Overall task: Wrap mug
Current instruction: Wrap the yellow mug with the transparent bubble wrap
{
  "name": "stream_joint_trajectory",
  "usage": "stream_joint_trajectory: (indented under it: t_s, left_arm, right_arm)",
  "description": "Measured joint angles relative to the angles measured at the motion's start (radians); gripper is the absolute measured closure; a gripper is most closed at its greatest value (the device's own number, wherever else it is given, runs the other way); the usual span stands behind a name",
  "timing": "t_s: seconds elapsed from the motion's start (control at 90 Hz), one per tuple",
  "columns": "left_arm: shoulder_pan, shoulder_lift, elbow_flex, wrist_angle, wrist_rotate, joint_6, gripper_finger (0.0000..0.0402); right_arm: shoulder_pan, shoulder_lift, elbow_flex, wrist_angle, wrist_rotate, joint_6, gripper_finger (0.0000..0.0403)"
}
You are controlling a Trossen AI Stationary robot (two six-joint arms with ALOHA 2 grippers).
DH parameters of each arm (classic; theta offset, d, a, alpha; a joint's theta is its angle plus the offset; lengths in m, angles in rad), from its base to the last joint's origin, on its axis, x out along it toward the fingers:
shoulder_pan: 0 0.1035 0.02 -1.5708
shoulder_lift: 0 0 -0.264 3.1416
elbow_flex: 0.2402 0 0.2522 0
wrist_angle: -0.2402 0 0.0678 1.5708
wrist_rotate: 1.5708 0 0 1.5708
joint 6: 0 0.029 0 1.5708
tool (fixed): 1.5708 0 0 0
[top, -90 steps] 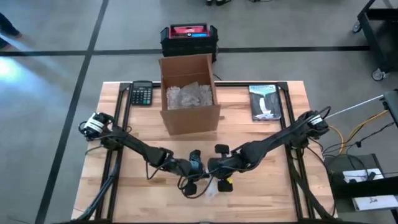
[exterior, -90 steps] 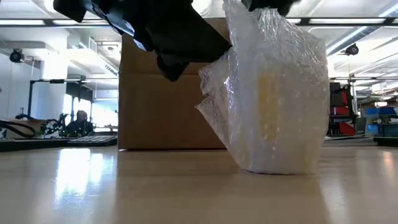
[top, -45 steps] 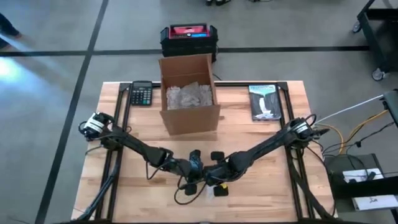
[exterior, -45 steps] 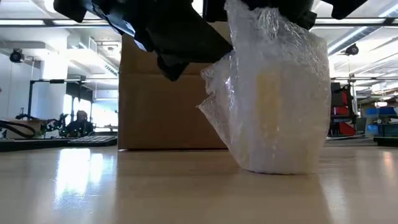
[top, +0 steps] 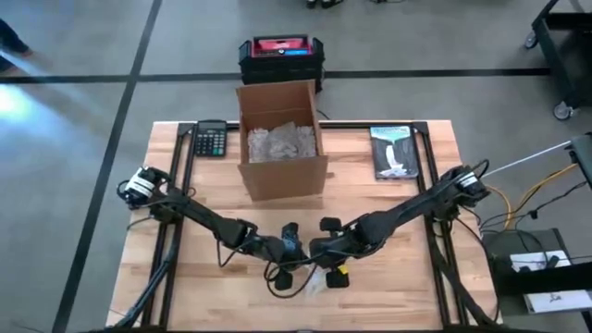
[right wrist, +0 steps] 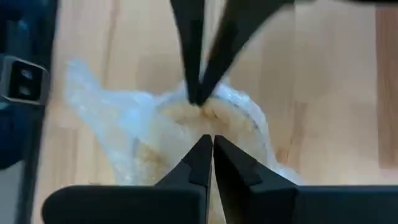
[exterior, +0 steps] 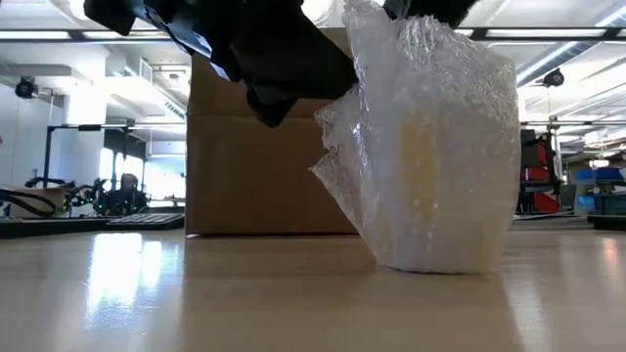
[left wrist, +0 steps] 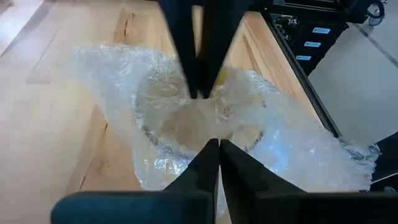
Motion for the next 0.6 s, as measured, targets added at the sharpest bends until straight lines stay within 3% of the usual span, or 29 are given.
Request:
stream_joint_trajectory:
  t_s: [0.189, 0.4, 0.6]
  left_arm:
    - [0.000, 0.000, 0.000, 0.000, 0.000, 0.001, 0.0402]
    - [0.000, 0.000, 0.000, 0.002, 0.000, 0.003, 0.0402]
    - [0.000, 0.000, 0.000, 0.005, -0.002, 0.003, 0.0402]
  right_arm:
    - [0.010, 0.075, -0.019, 0.044, -0.053, -0.017, 0.0400]
    - [-0.005, 0.188, -0.024, 0.034, 0.023, -0.015, 0.0401]
    - [-0.008, 0.159, -0.010, 0.005, 0.014, -0.015, 0.0401]
